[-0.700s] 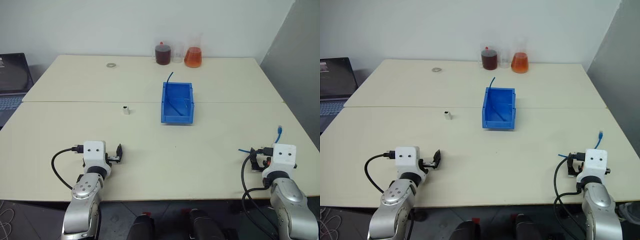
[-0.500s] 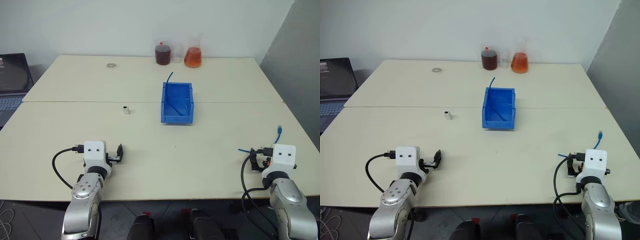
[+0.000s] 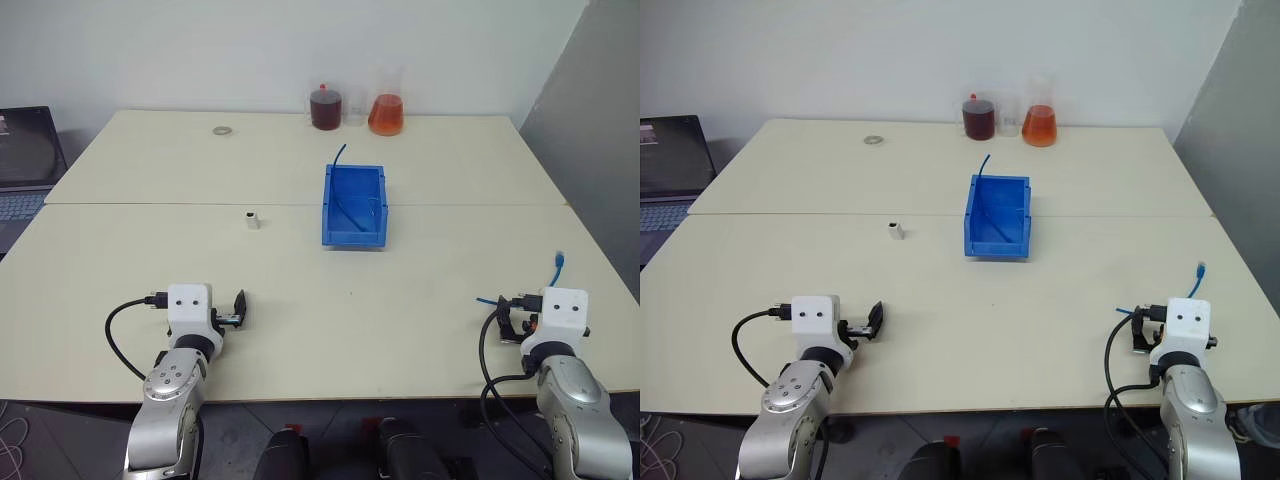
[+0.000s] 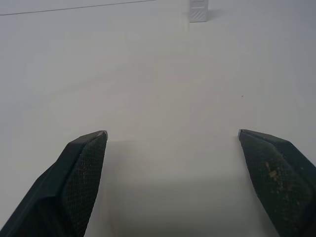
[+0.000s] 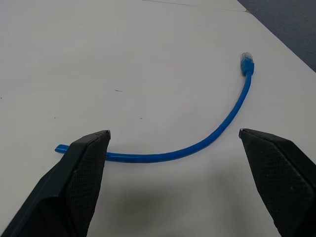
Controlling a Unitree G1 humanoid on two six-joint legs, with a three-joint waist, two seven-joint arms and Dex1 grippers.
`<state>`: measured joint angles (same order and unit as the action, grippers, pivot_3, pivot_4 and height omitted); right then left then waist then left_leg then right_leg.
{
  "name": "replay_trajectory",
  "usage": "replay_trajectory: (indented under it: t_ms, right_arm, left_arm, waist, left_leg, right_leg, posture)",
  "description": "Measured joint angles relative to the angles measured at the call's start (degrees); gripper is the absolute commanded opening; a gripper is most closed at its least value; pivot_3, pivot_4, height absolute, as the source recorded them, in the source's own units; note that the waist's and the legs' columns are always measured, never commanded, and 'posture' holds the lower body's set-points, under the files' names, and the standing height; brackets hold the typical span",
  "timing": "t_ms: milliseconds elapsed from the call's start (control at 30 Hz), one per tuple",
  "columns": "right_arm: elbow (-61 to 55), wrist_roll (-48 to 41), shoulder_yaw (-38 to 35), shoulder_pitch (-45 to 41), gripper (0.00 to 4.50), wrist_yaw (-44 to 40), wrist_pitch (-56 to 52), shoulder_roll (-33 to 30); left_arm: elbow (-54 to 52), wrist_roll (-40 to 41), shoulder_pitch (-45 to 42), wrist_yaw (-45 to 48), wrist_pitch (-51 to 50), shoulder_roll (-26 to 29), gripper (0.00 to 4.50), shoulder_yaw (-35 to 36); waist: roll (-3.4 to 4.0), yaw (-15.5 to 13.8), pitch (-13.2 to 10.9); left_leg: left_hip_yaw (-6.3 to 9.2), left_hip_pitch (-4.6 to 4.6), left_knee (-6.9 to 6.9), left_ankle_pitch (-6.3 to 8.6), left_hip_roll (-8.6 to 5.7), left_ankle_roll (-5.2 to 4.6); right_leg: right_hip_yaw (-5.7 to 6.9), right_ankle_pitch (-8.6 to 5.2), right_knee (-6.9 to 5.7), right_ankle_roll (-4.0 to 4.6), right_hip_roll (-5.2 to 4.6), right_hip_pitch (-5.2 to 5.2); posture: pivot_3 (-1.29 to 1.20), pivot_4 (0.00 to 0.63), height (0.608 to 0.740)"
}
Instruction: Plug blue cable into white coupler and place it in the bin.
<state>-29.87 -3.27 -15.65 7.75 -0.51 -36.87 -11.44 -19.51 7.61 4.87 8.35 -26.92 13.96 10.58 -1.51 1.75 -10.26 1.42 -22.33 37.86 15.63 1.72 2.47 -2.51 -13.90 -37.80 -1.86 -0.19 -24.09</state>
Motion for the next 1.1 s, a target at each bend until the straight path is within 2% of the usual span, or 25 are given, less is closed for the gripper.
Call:
replay_trajectory:
  t_ms: [67,133,233,300,400,600,767,933,1033,1100]
  right_arm:
    - [-0.07,0.04,-0.04,-0.11,4.45,0.32,-0.14,-0.04]
    - [-0.37,0.24,-0.31,-0.31,4.45,0.56,-0.65,-0.53]
    - [-0.32,0.21,-1.90,-2.62,4.45,-0.14,-1.26,-3.98]
    - [0.55,-0.15,-3.82,-4.50,4.45,-0.85,-1.33,-6.20]
    - [6.48,-1.52,-7.12,-8.73,4.45,-3.02,-2.57,-10.17]
    - [22.95,-6.95,-10.12,-19.26,4.45,-9.05,-7.19,-16.28]
    - [39.41,-7.73,-10.11,-26.43,4.45,-13.14,-6.09,-21.66]
    - [50.50,-8.00,-10.11,-32.06,4.45,-14.50,-5.02,-24.51]
    - [53.96,-9.65,-10.44,-34.92,3.95,-14.40,-5.53,-24.16]
    - [55.18,-10.60,-10.95,-36.20,3.39,-14.36,-6.12,-24.00]
  left_arm:
    - [0.00,1.90,-0.25,4.38,0.42,1.59,4.50,-0.84]
    - [0.06,3.99,-2.14,10.48,0.88,5.46,4.50,-2.50]
    - [1.41,6.15,-10.69,21.34,2.59,13.24,4.50,-5.21]
    - [2.19,7.30,-14.90,26.11,3.88,14.93,4.50,-6.71]
    - [6.34,9.13,-21.20,36.30,5.75,16.04,4.50,-12.60]
    - [17.73,7.95,-36.06,53.48,13.79,14.13,4.50,-24.25]
    - [30.56,4.64,-43.44,56.31,21.57,8.03,4.50,-27.62]
    - [35.93,2.71,-45.99,57.66,25.29,4.45,4.50,-29.07]
    - [35.88,2.57,-46.08,58.58,26.04,3.58,4.50,-29.48]
    - [35.86,2.40,-46.07,58.57,26.15,3.58,4.50,-29.48]
  waist:
    - [0.00,0.02,0.00]
    - [0.00,0.02,-0.01]
    - [0.03,-0.20,-0.02]
    - [0.04,-0.09,0.01]
    - [0.03,-0.01,0.00]
    - [0.05,0.05,-0.01]
    - [0.07,0.14,-0.01]
    - [0.07,0.18,-0.01]
    - [0.07,0.24,-0.01]
    - [0.07,0.22,-0.01]
  left_leg:
    - [-0.01,0.00,0.00,0.00,0.00,0.00]
    - [0.00,0.00,0.02,0.00,0.00,0.00]
    - [-0.02,0.02,0.09,-0.02,-0.05,0.00]
    - [-0.10,0.08,0.09,-0.01,-0.06,-0.01]
    - [-0.12,-0.03,0.07,-0.01,-0.07,-0.01]
    - [-0.09,-0.03,0.03,-0.01,-0.06,-0.04]
    - [-0.12,-0.09,0.03,0.00,-0.07,-0.07]
    - [-0.13,-0.15,0.04,0.01,-0.07,-0.08]
    - [-0.12,-0.13,0.05,0.01,-0.06,-0.08]
    - [-0.10,-0.12,0.07,0.01,-0.06,-0.09]
  right_leg:
    - [-0.01,-0.08,0.00,0.15,0.00,0.00]
    - [0.01,-0.14,-0.05,0.24,0.00,-0.02]
    - [-0.03,-0.12,-0.05,0.22,0.01,0.01]
    - [-0.11,-0.11,0.00,0.20,0.00,0.09]
    - [-0.12,0.07,0.04,-0.10,0.01,0.03]
    - [-0.09,0.06,0.00,-0.05,0.08,0.03]
    - [-0.15,0.07,0.04,-0.02,0.08,-0.01]
    - [-0.17,0.13,0.07,0.09,0.08,-0.02]
    - [-0.17,0.14,0.04,0.08,0.08,-0.02]
    - [-0.16,0.13,0.02,0.06,0.08,-0.01]
  posture:
    - [0.00,0.150,0.740]
    - [0.00,0.150,0.740]
    - [0.00,0.150,0.740]
    - [0.00,0.150,0.740]
    - [0.00,0.150,0.740]
    - [0.00,0.150,0.740]
    - [0.00,0.150,0.740]
    - [0.00,0.150,0.740]
    - [0.00,0.150,0.740]
    - [0.00,0.150,0.740]
